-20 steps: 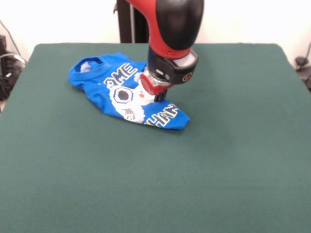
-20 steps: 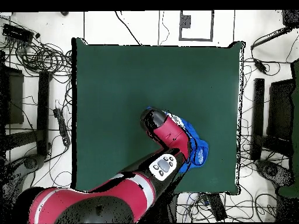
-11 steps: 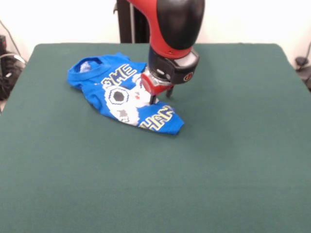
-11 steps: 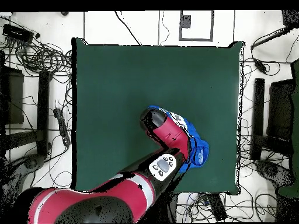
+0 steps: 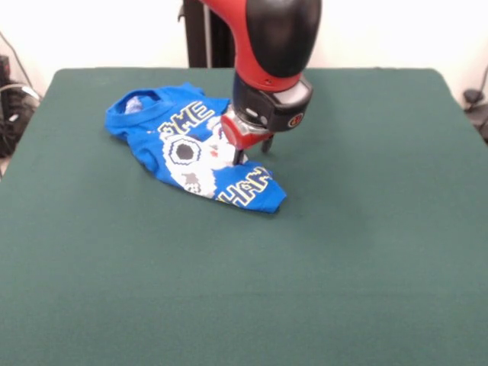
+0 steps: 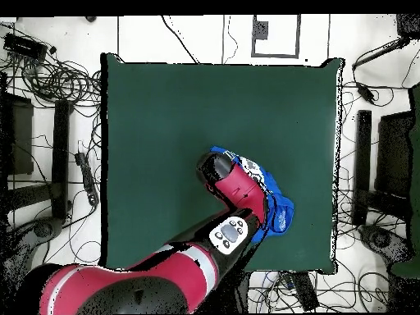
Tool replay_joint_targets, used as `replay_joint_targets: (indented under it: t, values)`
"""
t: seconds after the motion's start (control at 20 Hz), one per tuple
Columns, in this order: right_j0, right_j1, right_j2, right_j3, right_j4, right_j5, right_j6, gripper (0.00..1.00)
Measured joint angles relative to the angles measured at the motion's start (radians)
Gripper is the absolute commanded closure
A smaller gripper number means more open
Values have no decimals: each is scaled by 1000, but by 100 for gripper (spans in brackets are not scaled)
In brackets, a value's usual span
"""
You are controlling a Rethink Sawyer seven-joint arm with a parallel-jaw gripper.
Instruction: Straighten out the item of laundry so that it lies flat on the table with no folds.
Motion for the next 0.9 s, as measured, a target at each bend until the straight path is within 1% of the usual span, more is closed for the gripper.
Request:
replay_joint_targets:
  t: [0.35,0.5,0.55,0.6,0.75,0.8,0.9]
  values:
    - [0,2,-2,-1,-1,-5,0,0]
    - [5,18,-21,-17,-17,-6,0,0]
    - [9,28,-33,-26,-21,-5,0,0]
    - [27,58,-72,-48,-28,-6,0,0]
    - [45,92,-110,-68,-30,-6,0,0]
    - [65,122,-145,-85,-29,-5,0,0]
    - [77,137,-162,-94,-29,-3,0,0]
